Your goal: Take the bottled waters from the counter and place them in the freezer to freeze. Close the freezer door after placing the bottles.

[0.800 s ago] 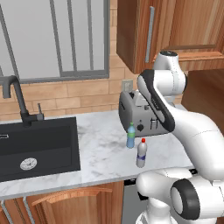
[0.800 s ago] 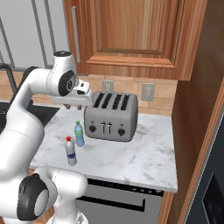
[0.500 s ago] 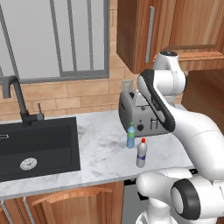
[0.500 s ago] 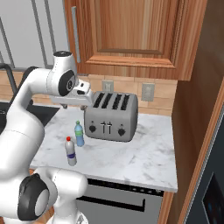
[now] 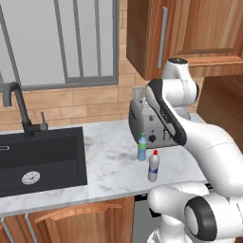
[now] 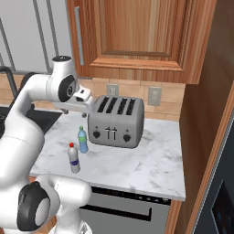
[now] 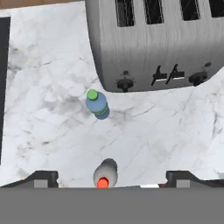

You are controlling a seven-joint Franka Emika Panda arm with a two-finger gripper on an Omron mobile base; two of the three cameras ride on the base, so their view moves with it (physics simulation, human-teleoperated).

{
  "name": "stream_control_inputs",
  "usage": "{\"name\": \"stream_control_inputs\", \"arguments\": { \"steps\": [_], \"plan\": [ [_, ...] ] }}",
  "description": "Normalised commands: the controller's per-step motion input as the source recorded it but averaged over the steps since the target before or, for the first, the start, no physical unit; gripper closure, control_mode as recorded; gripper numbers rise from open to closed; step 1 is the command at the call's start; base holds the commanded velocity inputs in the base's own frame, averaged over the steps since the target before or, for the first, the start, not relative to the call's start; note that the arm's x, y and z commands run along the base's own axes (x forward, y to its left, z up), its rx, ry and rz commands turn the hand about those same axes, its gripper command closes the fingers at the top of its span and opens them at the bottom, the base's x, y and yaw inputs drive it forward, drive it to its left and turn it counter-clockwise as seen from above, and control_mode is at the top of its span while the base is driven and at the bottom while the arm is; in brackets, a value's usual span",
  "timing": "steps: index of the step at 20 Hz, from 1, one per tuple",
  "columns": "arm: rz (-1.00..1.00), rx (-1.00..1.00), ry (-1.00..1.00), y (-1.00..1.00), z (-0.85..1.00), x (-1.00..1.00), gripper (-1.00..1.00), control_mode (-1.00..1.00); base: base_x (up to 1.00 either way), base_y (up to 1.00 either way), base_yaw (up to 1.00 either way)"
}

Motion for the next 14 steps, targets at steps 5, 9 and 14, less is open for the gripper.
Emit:
{"name": "stream_control_inputs", "arguments": {
  "steps": [5,9,14],
  "plan": [
    [-0.43,0.05,-0.08,0.8,-0.23,-0.05,-1.0,-1.0,0.0,0.0,0.0],
    [-0.5,0.05,-0.18,0.61,-0.38,-0.02,-1.0,-1.0,0.0,0.0,0.0],
    [-0.54,0.0,-0.18,0.38,-0.59,0.0,-1.0,-1.0,0.0,0.0,0.0]
  ]
}}
